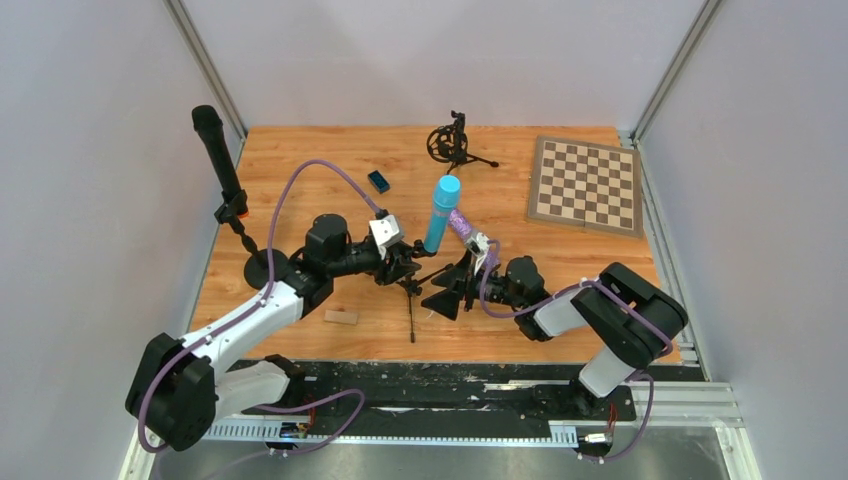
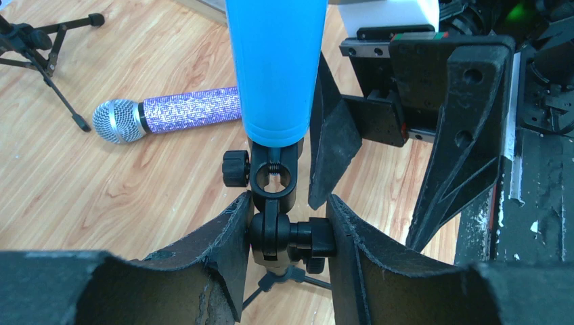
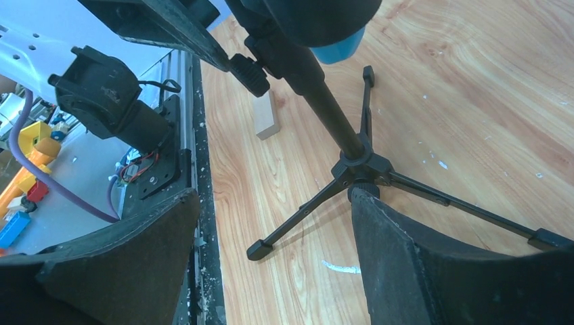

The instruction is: Attach the microphones to the stand

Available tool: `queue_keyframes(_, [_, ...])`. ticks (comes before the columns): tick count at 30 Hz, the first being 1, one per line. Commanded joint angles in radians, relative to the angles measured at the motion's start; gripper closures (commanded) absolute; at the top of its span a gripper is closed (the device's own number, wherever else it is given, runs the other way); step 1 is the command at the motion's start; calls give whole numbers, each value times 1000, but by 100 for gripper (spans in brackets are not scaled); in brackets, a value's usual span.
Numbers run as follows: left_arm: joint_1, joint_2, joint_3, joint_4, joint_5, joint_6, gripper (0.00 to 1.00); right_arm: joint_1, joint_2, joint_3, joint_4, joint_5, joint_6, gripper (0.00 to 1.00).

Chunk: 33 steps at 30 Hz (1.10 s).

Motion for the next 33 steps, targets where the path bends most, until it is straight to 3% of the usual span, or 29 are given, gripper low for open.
queue_keyframes(1, [0,-42,10,86,37,23,53,34,41,22,125,89,-12,20])
queue_keyframes(12, [0,-39,24,70,66,7,67,144,233,8,469,334,-135,21])
queue_keyframes(19, [0,-91,57,21,62,11,72,208,291,64,476,444,-202,22])
queue_keyframes(33, [0,-162,133,-10,26,-18,83,224,368,79,473,547,-214,23])
